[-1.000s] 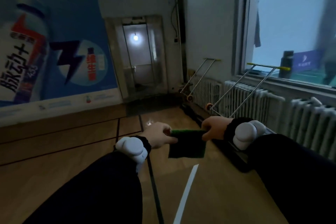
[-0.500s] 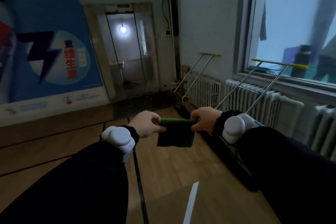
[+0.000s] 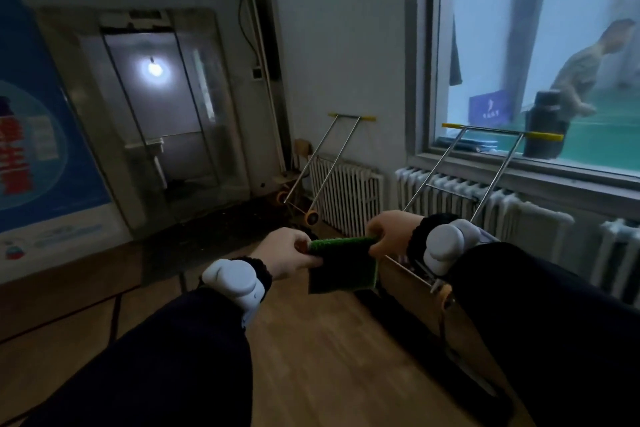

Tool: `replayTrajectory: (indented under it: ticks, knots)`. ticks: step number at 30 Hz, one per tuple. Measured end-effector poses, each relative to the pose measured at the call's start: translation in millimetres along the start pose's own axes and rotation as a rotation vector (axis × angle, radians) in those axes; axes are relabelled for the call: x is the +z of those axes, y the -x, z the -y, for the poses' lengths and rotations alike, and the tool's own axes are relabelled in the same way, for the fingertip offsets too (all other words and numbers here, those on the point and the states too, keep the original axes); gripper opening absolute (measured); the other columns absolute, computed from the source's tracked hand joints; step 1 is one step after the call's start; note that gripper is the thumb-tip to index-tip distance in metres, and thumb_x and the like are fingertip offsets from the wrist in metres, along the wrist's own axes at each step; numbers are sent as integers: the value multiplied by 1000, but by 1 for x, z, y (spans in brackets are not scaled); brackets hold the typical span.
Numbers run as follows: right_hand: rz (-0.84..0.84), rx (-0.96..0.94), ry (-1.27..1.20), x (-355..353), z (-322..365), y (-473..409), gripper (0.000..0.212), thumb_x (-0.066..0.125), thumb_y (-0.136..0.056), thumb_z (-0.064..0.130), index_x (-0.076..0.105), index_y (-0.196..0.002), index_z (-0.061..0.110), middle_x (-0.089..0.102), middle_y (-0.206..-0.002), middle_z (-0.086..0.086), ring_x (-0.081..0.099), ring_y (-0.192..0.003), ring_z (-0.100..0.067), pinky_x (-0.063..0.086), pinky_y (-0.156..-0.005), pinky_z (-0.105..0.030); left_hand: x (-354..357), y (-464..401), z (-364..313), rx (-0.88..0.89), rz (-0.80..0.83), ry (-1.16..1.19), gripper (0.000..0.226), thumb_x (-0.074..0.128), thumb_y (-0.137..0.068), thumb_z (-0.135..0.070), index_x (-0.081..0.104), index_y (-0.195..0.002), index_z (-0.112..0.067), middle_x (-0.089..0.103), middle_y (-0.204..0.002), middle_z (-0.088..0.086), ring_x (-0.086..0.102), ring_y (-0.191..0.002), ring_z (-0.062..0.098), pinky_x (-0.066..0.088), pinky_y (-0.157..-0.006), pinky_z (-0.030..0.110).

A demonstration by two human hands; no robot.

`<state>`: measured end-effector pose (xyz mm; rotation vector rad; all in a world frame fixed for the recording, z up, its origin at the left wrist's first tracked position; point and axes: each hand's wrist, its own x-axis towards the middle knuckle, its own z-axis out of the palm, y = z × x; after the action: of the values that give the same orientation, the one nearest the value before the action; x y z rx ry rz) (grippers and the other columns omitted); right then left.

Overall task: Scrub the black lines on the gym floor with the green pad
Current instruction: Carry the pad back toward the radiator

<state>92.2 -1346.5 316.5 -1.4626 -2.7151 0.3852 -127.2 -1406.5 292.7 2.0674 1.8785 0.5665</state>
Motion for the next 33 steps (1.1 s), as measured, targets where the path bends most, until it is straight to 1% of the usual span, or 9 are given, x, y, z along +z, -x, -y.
replayTrajectory:
  ticks: [2,9,12,15,20,24,28,31,33]
  knots:
    - [-15,-3,4,-5,-21,-51,13,60,-87,27,62,-92,15,58,-86,-1,57,-78,-17,51,-76,-34,4,-54,18,8,-6,-7,18,74,-79,-32,66,-84,-16,66,-85,1,61,-88,17,45,-79,31]
    - [-9,-1,-44,-44,-79,-239,25,60,-87,28,65,-102,8,60,-90,-6,59,-87,-22,49,-78,-33,-32,-237,71,-40,-36,3,17,75,-78,-30,63,-79,-18,60,-78,-4,56,-81,12,37,-70,24]
    - [-10,-42,-33,-53,-91,-312,16,61,-87,29,60,-91,13,56,-83,-2,55,-82,-19,44,-73,-31,-41,-301,106,-48,-42,12,19,75,-78,-29,59,-73,-21,56,-74,-8,54,-80,12,35,-65,23]
    - [-13,-48,-12,-57,-106,-389,16,61,-87,30,58,-88,14,55,-82,-1,53,-82,-18,44,-75,-31,-45,-367,144,-58,-37,41,19,74,-79,-29,62,-79,-15,60,-81,-1,57,-84,15,39,-70,24]
    - [-68,17,-30,-64,-149,-528,24,61,-87,29,62,-97,7,59,-90,-9,57,-88,-24,44,-77,-32,-53,-514,202,-2,-23,61,22,74,-80,-28,56,-73,-18,59,-73,-3,55,-70,11,38,-57,16]
    - [-116,132,-99,-75,-196,-615,16,59,-88,28,56,-90,12,54,-89,-6,52,-85,-20,37,-72,-27,-53,-636,228,55,57,84,27,72,-82,-28,49,-69,-21,55,-69,-4,55,-67,13,43,-60,20]
    - [-208,337,-224,-77,-256,-664,19,58,-89,32,51,-91,15,52,-93,-5,49,-86,-19,35,-72,-25,-27,-752,219,171,151,42,34,64,-88,-26,37,-68,-23,43,-68,-4,44,-69,16,32,-59,27]
    - [-314,519,-310,-75,-314,-688,22,58,-89,32,47,-83,14,50,-85,-3,48,-83,-18,33,-69,-24,13,-827,197,229,199,73,31,61,-91,-23,37,-70,-22,43,-69,-4,41,-63,10,29,-56,24]
    - [-432,629,-401,-74,-360,-705,25,58,-89,29,44,-73,16,49,-80,-2,47,-82,-18,30,-68,-24,46,-878,176,281,241,165,22,60,-91,-24,44,-76,-19,51,-74,-2,49,-71,13,33,-61,26]
